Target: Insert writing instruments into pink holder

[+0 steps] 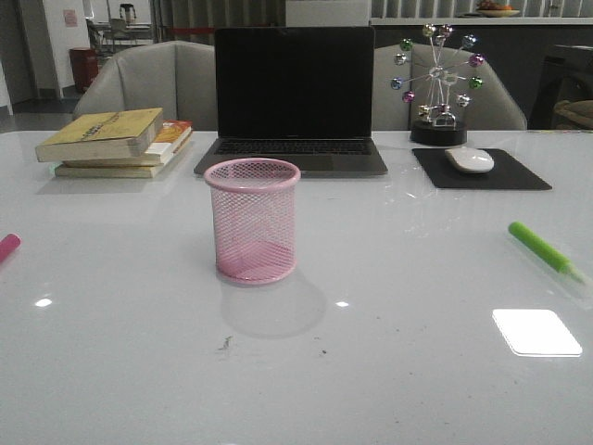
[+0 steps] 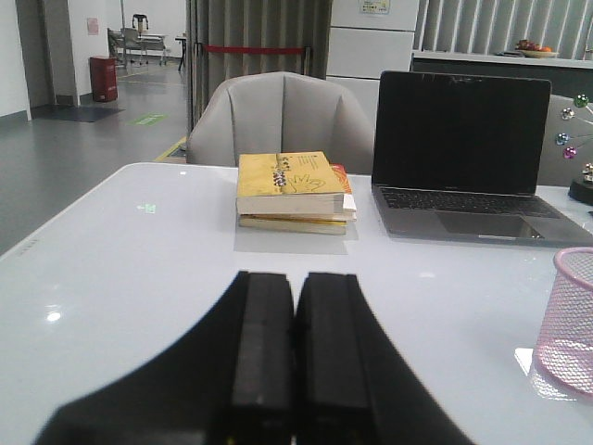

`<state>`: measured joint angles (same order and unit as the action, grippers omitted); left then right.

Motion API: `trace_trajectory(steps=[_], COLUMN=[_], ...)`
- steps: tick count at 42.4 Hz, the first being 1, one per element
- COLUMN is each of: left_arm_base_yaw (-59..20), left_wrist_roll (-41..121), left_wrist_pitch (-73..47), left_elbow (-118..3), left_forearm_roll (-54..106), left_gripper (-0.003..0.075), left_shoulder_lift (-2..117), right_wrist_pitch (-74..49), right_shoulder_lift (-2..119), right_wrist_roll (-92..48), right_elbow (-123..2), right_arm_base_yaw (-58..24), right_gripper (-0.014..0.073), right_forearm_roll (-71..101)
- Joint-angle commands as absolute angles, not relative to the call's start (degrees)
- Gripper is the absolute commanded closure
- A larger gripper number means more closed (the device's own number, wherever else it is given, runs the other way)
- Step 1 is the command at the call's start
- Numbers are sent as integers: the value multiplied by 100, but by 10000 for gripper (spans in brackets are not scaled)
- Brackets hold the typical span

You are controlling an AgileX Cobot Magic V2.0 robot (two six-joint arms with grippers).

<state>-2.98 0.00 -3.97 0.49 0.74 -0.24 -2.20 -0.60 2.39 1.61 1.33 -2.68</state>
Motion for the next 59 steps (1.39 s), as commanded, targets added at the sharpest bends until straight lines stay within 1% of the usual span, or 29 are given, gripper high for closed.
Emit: trace_trajectory(steps=[1,21,28,36,42,46,53,59], left_arm_base_yaw=[-335,-335,-335,-335,-335,-335,-335,-335], left_wrist_roll=[-61,-61,-61,-61,-61,-61,-61,-61], left_wrist_pitch=[97,97,97,872,811,460,-764,-2017], left_elbow=[52,52,52,-54,-741,-1459,-2766,-3845], left_forearm_roll=[94,94,94,94,94,105,203,311], left_gripper=[623,623,623,623,623,623,623,623], left_shoulder_lift=[-130,-130,-130,-130,-102,42,712,1513], right_wrist_pitch=[330,330,532,1029,816,443,-501,-1570], right_shoulder_lift=[-183,-183,-183,-183,-183,-85,460,1252], right_wrist_roll=[201,201,201,201,206,206,206,206], right_elbow=[93,93,93,18,-654,-1281,-2603,-3678], right_arm_base_yaw=[123,123,123,123,123,123,123,123], right_gripper=[536,536,536,536,536,536,536,536], right_forearm_roll=[-319,-319,-319,-319,-319,-319,-319,-319])
